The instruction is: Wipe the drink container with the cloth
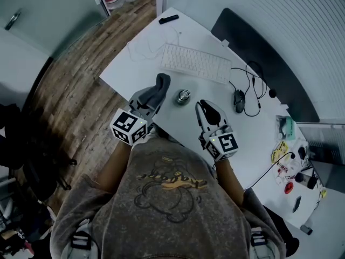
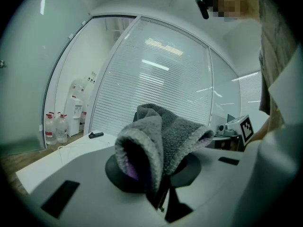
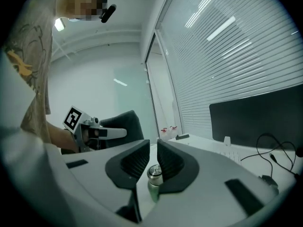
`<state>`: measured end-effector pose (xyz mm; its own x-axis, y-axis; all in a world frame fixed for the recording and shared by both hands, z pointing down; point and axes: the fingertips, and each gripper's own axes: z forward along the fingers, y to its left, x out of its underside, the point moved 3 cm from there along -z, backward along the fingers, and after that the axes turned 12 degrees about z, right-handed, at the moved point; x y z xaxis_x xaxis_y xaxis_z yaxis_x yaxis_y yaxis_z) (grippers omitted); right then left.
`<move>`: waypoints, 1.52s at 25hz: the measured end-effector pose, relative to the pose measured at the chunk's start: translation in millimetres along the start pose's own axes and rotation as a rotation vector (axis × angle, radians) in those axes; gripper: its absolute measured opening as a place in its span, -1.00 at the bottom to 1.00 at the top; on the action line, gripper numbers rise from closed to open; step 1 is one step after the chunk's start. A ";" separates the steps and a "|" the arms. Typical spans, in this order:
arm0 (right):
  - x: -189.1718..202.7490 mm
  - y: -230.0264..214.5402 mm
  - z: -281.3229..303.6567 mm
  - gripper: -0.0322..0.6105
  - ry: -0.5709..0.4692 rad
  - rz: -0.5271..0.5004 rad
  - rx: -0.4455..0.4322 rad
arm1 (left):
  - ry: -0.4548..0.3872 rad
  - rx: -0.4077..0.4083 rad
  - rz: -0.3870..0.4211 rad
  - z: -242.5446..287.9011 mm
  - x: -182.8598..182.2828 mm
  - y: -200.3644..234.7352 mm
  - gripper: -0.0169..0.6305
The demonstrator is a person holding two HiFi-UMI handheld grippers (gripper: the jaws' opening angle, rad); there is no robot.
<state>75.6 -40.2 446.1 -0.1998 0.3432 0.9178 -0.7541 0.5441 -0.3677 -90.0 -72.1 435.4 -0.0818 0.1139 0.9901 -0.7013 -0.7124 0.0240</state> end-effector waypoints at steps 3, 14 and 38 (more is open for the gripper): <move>3.3 -1.9 1.3 -0.81 -0.003 -0.006 0.014 | 0.001 0.000 -0.011 2.2 4.8 -0.4 -0.72; 13.7 -10.3 3.7 -0.88 0.010 0.021 0.091 | 0.006 0.002 -0.054 5.5 15.5 -1.1 -0.72; 9.6 -10.0 15.4 -0.89 0.013 0.011 0.100 | 0.012 0.005 -0.067 10.7 15.6 -0.6 -0.72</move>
<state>71.6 -54.2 461.0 -0.2009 0.3590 0.9114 -0.8108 0.4612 -0.3604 -83.3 -77.3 452.3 -0.0437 0.1699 0.9845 -0.7021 -0.7063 0.0908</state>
